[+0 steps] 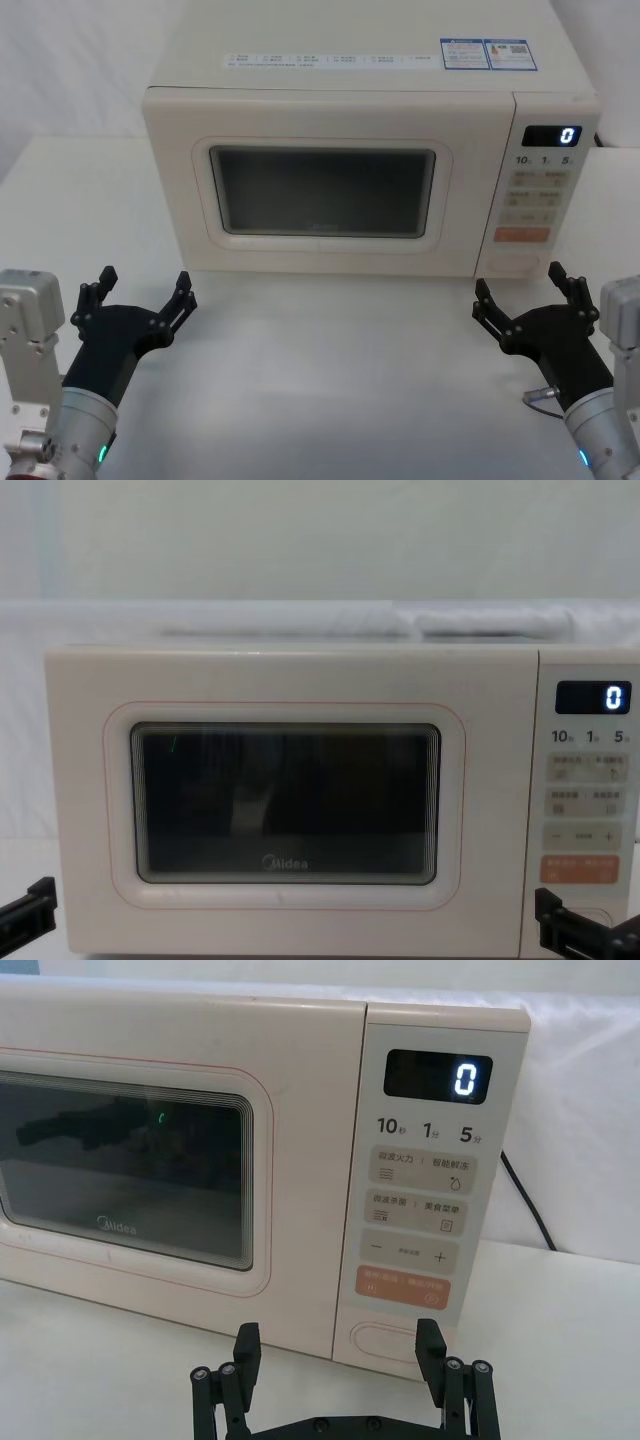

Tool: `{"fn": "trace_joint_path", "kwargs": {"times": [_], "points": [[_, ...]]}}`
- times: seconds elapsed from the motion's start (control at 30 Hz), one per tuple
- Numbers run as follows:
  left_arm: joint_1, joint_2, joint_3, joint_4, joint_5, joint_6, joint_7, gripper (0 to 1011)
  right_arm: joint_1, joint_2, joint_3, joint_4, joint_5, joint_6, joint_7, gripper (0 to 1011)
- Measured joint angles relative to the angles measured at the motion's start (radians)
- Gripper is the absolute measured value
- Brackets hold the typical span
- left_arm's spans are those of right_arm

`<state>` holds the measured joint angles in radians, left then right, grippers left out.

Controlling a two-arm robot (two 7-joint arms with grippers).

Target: Press the button to open the microwave door with one hand; close the microwave door with the other hand.

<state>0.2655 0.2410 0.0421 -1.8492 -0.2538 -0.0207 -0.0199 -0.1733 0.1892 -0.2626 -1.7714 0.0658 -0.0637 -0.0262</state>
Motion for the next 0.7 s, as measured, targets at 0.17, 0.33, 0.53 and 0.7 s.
{"fn": "trace_joint_path", "kwargs": {"times": [0.17,0.33,0.53,0.7], "points": [[0.000,0.000,0.000,0.000,0.000,0.000,0.000,1001,0.000,0.000,0.000,0.000,0.000,0.000,0.000,1002],[0.000,0.000,0.000,0.000,0.000,0.000,0.000,1001,0.000,0.000,0.000,0.000,0.000,0.000,0.000,1002],[0.000,0.000,0.000,0.000,0.000,0.000,0.000,1001,0.000,0.000,0.000,0.000,0.000,0.000,0.000,1002],[0.000,0.000,0.000,0.000,0.000,0.000,0.000,1001,0.000,0.000,0.000,0.000,0.000,0.000,0.000,1002]]}}
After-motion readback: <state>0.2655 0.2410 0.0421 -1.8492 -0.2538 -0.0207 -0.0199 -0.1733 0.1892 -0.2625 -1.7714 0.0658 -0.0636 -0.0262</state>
